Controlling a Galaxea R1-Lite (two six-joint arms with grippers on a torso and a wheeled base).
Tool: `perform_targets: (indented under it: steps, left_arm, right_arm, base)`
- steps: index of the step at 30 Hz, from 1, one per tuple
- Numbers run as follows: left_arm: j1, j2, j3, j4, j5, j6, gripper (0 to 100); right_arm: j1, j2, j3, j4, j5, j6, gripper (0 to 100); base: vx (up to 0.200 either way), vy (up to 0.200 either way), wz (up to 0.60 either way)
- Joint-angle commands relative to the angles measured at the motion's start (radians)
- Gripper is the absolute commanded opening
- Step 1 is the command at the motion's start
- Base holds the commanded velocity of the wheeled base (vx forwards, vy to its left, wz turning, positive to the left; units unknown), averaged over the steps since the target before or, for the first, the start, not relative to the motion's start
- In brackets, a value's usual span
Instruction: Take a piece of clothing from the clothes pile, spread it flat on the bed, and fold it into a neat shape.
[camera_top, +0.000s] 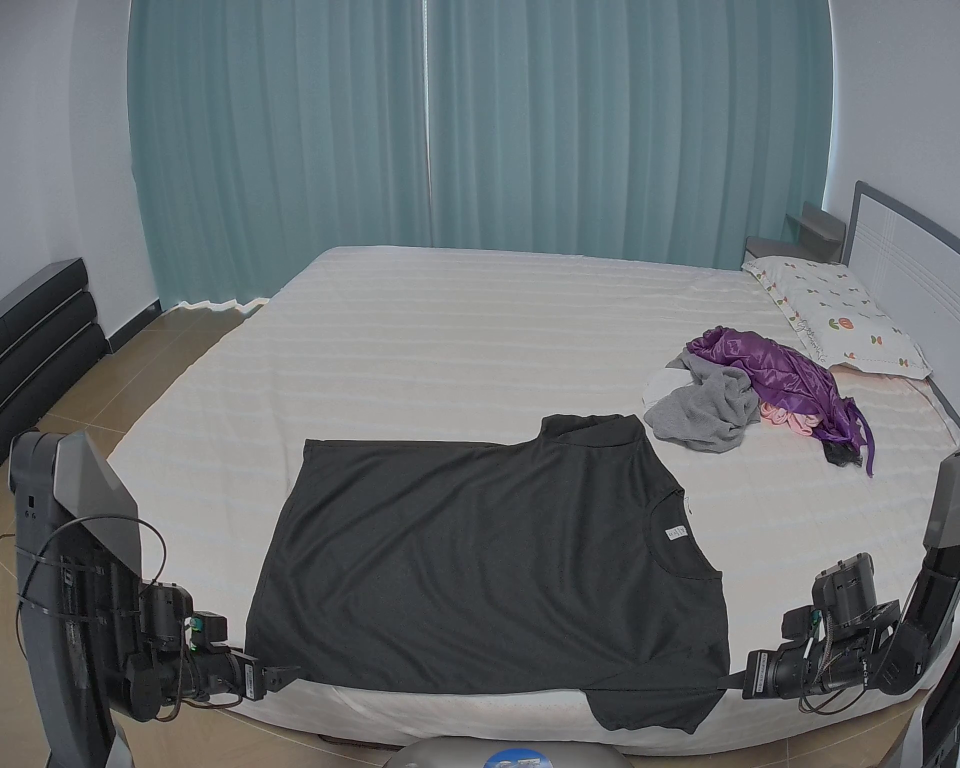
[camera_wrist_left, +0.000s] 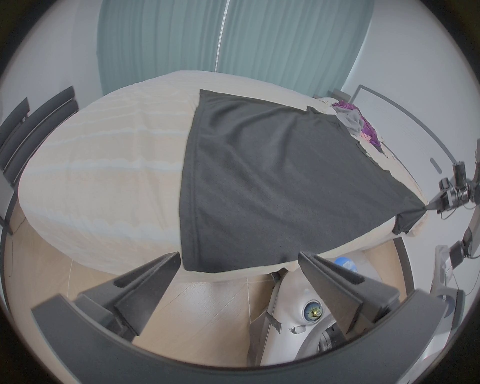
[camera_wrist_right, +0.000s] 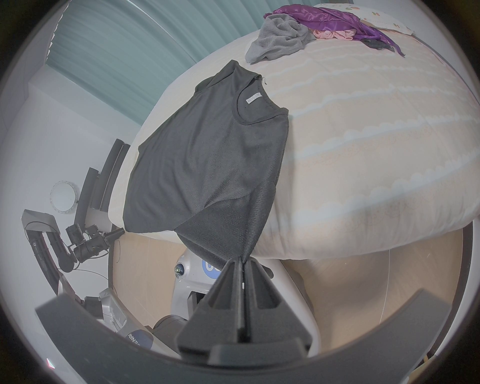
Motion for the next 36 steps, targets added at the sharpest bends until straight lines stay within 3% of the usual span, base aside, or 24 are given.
perform_targets:
  steps: [1,14,15,31,36]
  left_arm:
    - [-0.028,0.062,0.017,-0.017,0.011,0.003,100]
    - [-0.033,0.068,0.000,-0.020,0.064,0.011,100]
    - [-0.030,0.073,-0.003,-0.020,0.076,0.011,0]
    - [-0.008,0.064,0.018,0.016,0.099,0.006,0]
    - [0.065,0.033,0.013,0.020,0.091,0.012,0]
  right_arm:
    - [0.000,-0.003,0.018,0.000,0.000,0.000,0]
    - [0.003,0.000,0.018,0.000,0.002,0.000,0]
    - [0.006,0.000,0.018,0.000,0.000,0.000,0]
    - [0.010,-0.006,0.018,0.002,-0.003,-0.001,0]
    - [0.011,0.002,0.018,0.000,-0.003,-0.001,0]
  base:
    - [0.000,0.000,0.00]
    - [0.000,0.000,0.00]
    - [0.000,0.000,0.00]
    - [0.000,0.000,0.00]
    - [0.000,0.000,0.00]
